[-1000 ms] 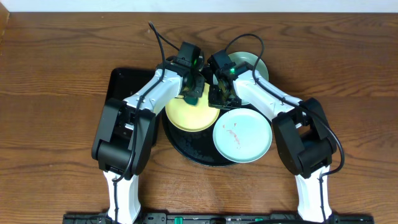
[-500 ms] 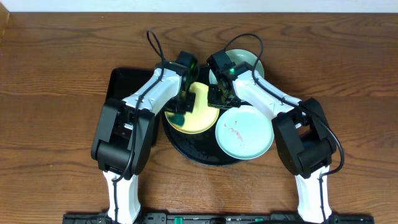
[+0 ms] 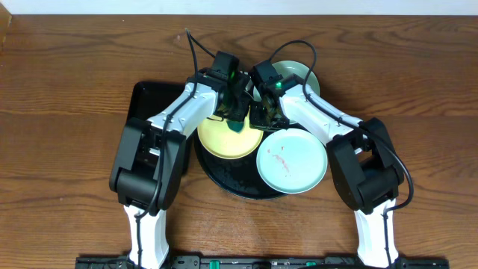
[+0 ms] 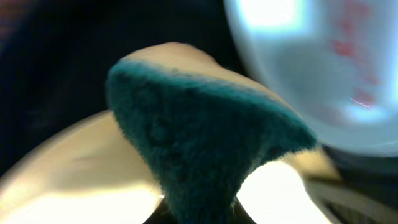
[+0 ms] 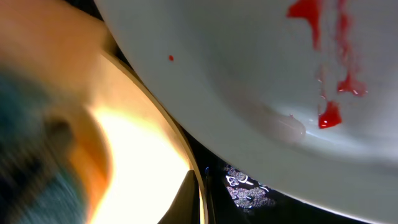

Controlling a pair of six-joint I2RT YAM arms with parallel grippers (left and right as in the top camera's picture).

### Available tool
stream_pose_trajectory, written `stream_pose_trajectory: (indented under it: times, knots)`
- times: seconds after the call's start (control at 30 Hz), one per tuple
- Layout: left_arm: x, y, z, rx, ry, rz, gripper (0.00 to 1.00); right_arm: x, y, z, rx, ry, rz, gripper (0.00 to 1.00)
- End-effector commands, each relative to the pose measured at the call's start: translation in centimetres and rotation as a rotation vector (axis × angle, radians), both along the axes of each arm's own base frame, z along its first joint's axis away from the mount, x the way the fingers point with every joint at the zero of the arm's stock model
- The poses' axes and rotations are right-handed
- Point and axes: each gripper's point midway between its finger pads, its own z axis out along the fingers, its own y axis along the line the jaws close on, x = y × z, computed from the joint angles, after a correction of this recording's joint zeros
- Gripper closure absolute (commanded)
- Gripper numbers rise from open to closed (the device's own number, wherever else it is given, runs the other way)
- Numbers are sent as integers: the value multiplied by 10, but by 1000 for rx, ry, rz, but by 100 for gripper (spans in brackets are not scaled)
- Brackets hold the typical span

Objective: Clean dirty plates on tray and stack at the side
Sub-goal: 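Scrub the yellow plate with the sponge in the left gripper, then lift the left gripper with the sponge away from the plate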

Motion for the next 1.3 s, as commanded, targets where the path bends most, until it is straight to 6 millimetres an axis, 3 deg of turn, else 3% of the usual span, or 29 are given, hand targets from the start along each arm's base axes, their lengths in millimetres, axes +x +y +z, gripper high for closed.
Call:
stream_pose_trajectory:
  times: [0.0, 0.1, 0.23, 0.4, 0.5, 0.57, 0.73, 0.83, 0.93, 1.1, 1.2, 1.27]
  knots:
    - [21, 65, -7, 298, -92, 292, 92, -6, -2, -19, -43, 27, 0, 99]
    - [10, 83, -8, 377, -66, 376, 92, -6, -2, -19, -43, 27, 0, 99]
    - [-31, 77, -18, 364, 119, 303, 93, -6, -2, -19, -43, 27, 0, 99]
    - [-91, 36, -19, 158, 387, 11, 92, -6, -2, -18, -42, 26, 0, 99]
    - [-107, 5, -9, -33, 439, -161, 93, -5, -2, -18, -41, 24, 0, 99]
    - [-103, -7, -6, -94, 407, -208, 92, -5, -2, -18, -41, 24, 0, 99]
    - [-55, -16, -7, -114, 212, -185, 93, -5, -2, -18, -41, 24, 0, 99]
    - [-11, 6, -9, -21, 73, -11, 92, -5, -2, -18, -41, 25, 0, 99]
    - [21, 47, -8, 104, -26, 232, 93, -5, -2, -18, -41, 25, 1, 99]
    - [34, 105, -2, 266, -83, 452, 93, -5, -2, -18, -41, 24, 1, 99]
    - [32, 103, 17, 198, -50, 495, 93, -5, -2, -18, -41, 24, 0, 99]
    - [31, 95, 40, 132, -39, 482, 93, -5, -2, -18, -41, 24, 0, 99]
